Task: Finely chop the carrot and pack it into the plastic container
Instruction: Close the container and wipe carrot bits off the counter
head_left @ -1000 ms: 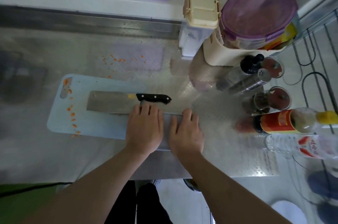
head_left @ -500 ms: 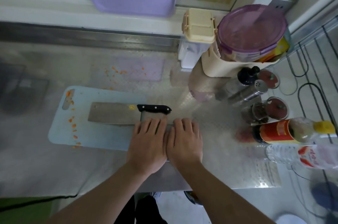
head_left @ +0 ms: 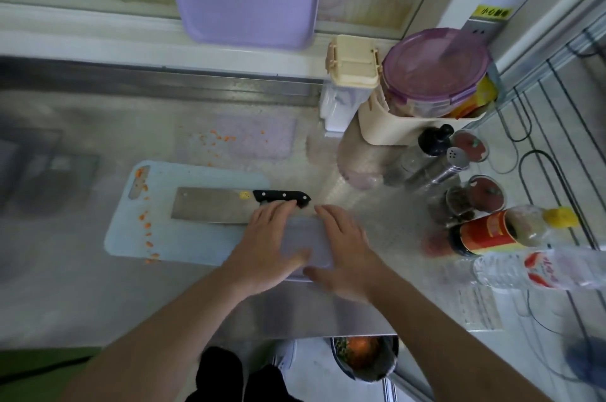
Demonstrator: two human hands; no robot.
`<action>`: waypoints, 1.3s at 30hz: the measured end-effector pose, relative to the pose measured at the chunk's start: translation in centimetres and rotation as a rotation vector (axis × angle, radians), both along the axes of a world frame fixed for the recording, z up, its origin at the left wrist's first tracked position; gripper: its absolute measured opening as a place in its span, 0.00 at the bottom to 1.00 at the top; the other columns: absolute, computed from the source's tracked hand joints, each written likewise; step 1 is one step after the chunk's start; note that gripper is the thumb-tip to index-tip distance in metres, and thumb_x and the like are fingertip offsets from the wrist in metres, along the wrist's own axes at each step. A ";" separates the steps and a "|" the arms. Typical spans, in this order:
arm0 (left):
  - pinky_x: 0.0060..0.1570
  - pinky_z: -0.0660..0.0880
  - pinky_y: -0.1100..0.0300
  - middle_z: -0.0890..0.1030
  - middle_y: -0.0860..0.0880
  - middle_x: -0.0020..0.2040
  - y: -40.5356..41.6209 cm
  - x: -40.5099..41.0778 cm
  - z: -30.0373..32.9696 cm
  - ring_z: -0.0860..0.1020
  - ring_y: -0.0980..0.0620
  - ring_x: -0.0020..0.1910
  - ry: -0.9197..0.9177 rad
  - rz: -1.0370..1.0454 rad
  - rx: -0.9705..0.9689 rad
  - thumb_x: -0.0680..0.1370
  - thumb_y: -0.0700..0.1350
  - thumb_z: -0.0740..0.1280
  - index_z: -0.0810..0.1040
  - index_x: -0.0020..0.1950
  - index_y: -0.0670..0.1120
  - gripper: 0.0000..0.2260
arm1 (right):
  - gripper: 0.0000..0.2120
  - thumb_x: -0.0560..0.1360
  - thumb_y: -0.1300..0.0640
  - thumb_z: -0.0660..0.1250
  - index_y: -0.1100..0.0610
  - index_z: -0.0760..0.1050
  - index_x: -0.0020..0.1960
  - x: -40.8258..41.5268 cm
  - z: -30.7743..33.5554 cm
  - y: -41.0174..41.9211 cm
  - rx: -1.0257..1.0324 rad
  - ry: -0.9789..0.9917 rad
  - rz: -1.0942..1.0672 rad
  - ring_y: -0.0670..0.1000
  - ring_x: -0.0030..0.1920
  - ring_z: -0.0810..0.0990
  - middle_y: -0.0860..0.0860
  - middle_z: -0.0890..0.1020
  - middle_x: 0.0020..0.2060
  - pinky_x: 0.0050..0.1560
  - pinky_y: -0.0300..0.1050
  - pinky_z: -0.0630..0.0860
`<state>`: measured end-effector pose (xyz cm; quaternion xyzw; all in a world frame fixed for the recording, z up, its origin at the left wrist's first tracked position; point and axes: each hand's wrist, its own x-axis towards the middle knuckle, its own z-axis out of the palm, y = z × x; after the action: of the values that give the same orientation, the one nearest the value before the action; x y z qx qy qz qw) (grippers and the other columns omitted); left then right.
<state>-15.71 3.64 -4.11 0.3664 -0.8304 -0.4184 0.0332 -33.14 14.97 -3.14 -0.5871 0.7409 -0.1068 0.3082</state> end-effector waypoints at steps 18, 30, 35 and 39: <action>0.74 0.65 0.60 0.53 0.58 0.82 -3.2 -5.7 2.6 0.55 0.57 0.80 0.106 -0.102 -0.271 0.74 0.46 0.76 0.53 0.85 0.51 0.46 | 0.56 0.56 0.34 0.72 0.52 0.56 0.77 -5.8 2.8 -2.9 -0.098 0.190 -0.223 0.53 0.67 0.64 0.47 0.63 0.66 0.64 0.52 0.70; 0.59 0.69 0.53 0.75 0.51 0.62 -8.2 -3.9 -3.0 0.72 0.46 0.61 -0.210 -0.010 -0.408 0.81 0.45 0.69 0.79 0.62 0.49 0.10 | 0.35 0.71 0.48 0.69 0.58 0.62 0.74 -4.1 -0.4 -7.4 -0.246 0.494 -0.319 0.61 0.75 0.60 0.56 0.63 0.74 0.76 0.61 0.60; 0.52 0.73 0.47 0.79 0.46 0.53 -7.3 -3.3 -4.3 0.76 0.41 0.54 -0.098 -0.015 -0.413 0.72 0.38 0.74 0.80 0.56 0.46 0.14 | 0.17 0.71 0.56 0.65 0.51 0.70 0.59 1.4 -2.6 -10.4 -0.131 0.204 -0.038 0.51 0.57 0.73 0.48 0.74 0.55 0.61 0.47 0.73; 0.58 0.74 0.49 0.77 0.46 0.55 -7.2 -2.1 -4.0 0.74 0.43 0.56 0.013 -0.082 -0.403 0.68 0.34 0.73 0.77 0.57 0.43 0.19 | 0.10 0.78 0.53 0.64 0.49 0.63 0.52 2.0 -2.0 -12.4 -0.009 0.137 0.041 0.49 0.42 0.75 0.46 0.74 0.43 0.40 0.49 0.74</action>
<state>-17.81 -3.60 -8.14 0.3154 -0.9113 -0.2474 0.0942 -31.18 2.59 -5.11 -0.6095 0.7476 -0.0633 0.2561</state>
